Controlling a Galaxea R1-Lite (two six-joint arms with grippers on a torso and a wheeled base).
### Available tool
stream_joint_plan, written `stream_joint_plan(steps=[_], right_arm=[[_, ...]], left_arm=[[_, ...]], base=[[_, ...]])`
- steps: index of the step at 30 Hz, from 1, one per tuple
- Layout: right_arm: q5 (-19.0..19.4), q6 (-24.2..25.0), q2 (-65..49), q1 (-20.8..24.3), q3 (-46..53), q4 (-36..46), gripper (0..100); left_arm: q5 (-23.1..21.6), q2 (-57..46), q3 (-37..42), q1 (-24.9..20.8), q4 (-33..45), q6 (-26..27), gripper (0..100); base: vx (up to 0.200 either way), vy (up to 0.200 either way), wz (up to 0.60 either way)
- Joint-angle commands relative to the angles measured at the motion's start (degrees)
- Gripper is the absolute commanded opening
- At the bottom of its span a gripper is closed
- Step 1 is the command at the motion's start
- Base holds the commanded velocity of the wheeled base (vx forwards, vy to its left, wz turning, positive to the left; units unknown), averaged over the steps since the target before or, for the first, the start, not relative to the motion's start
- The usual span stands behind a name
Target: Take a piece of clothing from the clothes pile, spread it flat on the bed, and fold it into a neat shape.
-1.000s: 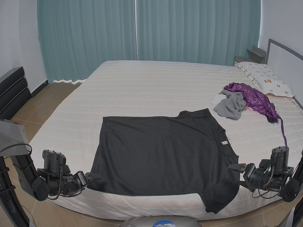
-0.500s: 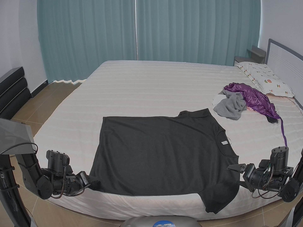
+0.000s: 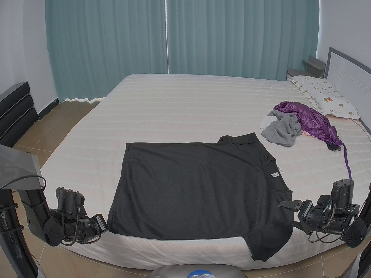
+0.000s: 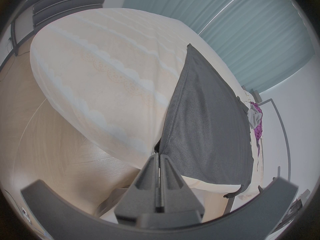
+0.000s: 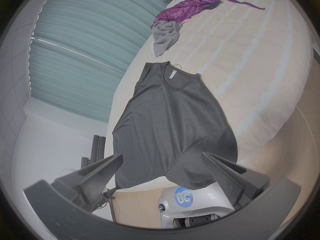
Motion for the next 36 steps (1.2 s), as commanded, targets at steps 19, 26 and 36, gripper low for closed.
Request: stream_joint_plan(steps=[19,26,36], right_arm=[[0.0,0.0,0.3,-0.3,1.0,-0.1,100],[0.1,0.0,0.3,-0.3,1.0,-0.1,100],[0.1,0.0,0.1,-0.3,1.0,-0.1,100]], left_arm=[[-0.6,0.5,0.6,2.0,0.2,1.5,0],[-1.0,0.3,0.5,1.9,0.0,1.3,100],[-1.1,0.7,0.7,-2.4,-0.5,1.2,100]], base=[[0.000,0.000,0.00],[0.000,0.000,0.00],[0.000,0.000,0.00]])
